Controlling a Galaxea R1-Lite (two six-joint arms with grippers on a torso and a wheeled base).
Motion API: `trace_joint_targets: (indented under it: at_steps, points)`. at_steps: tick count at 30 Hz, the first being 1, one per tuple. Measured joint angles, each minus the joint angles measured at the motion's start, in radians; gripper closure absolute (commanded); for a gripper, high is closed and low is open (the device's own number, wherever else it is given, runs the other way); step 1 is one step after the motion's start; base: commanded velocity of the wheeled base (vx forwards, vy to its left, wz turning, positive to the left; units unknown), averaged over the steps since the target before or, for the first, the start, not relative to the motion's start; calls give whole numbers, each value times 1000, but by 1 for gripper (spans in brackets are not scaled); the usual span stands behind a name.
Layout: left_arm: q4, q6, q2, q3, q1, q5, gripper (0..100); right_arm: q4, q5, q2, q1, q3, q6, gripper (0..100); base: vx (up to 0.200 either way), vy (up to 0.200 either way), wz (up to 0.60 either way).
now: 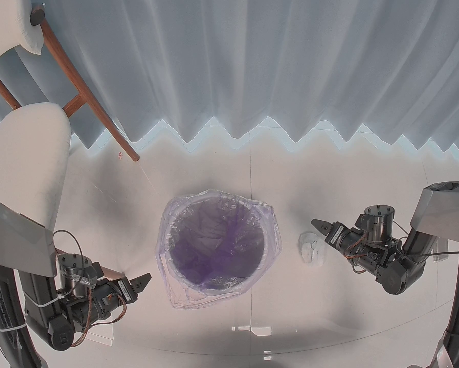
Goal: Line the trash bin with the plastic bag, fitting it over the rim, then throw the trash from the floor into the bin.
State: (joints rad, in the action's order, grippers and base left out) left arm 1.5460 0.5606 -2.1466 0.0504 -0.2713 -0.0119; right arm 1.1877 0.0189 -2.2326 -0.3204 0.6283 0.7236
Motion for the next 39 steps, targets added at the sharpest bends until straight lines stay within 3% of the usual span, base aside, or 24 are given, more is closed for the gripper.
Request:
trace_joint_targets:
  at_steps: [8, 16, 39]
  points:
    - [1, -40, -139, 135, 37, 8, 0, 10, 1, 8, 13, 0, 1, 0, 0, 0, 0]
    - [1, -37, -145, 195, 53, 85, 0, 29, -1, 5, 24, 6, 3, 0, 0, 0, 0]
    - [-2, -37, -270, 439, 85, 82, 0, 90, -2, -6, 29, 1, 2, 0, 0, 0, 0]
